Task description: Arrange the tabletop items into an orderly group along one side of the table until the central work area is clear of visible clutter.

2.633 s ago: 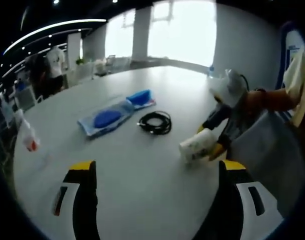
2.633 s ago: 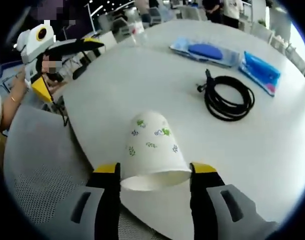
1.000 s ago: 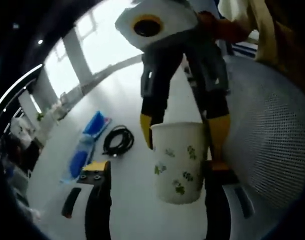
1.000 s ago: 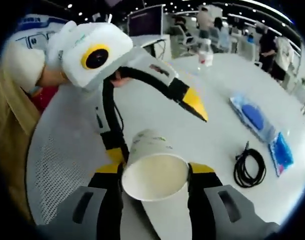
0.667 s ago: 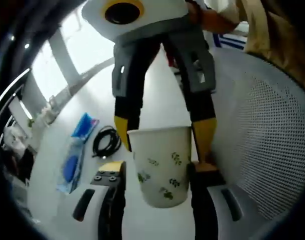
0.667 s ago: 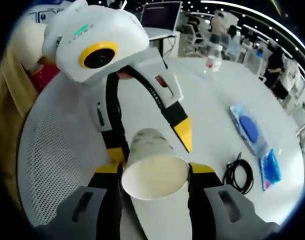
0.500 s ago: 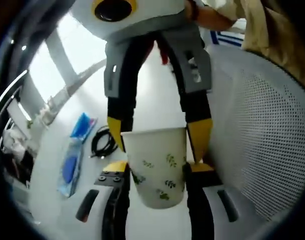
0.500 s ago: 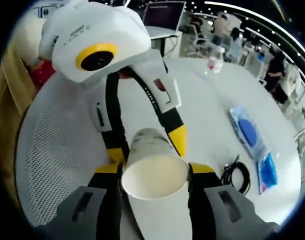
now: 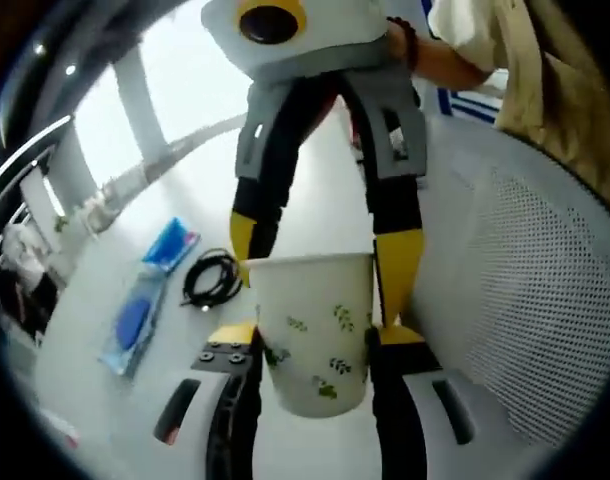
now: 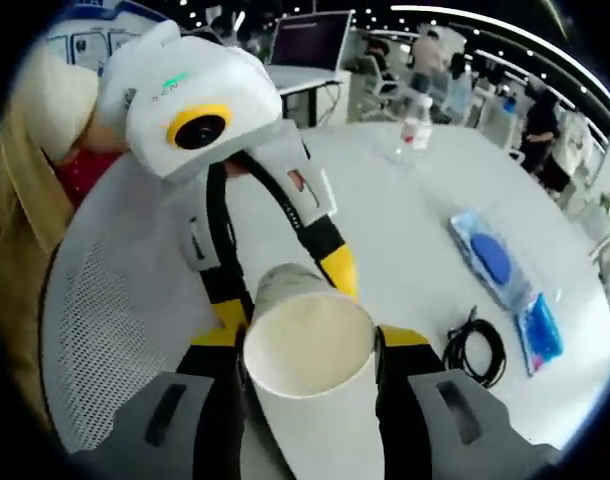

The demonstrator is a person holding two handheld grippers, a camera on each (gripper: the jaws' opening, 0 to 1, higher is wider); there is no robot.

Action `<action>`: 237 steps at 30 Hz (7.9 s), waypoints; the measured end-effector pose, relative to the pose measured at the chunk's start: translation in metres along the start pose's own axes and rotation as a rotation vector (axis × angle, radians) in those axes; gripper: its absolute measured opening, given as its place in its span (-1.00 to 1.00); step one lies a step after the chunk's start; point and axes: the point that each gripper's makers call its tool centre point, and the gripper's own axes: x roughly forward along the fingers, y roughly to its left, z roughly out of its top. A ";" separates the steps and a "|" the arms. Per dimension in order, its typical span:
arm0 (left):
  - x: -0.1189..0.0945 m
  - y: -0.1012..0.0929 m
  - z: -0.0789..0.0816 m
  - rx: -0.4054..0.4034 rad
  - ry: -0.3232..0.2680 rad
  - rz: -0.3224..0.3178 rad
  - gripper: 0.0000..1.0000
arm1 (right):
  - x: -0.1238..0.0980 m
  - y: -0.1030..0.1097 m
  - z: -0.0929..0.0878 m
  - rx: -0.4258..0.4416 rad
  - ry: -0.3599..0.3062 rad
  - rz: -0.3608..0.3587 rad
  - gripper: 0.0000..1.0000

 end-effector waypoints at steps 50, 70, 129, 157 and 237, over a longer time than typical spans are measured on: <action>-0.025 0.037 0.032 -0.227 -0.226 0.149 -0.23 | -0.031 -0.018 0.038 0.050 -0.241 -0.048 -0.25; -0.041 0.070 0.025 -0.290 -0.242 0.258 -0.23 | -0.046 -0.063 0.048 0.355 -0.426 -0.157 0.61; -0.056 0.324 -0.124 -0.569 -0.103 0.867 -0.22 | -0.018 -0.140 -0.020 0.595 -0.402 -0.336 0.78; -0.029 0.337 -0.171 -0.621 -0.061 0.942 -0.21 | -0.014 -0.139 -0.036 0.677 -0.381 -0.331 0.77; -0.091 0.153 -0.070 -0.586 0.021 0.762 0.98 | -0.053 -0.314 -0.091 0.666 -0.369 -0.591 0.84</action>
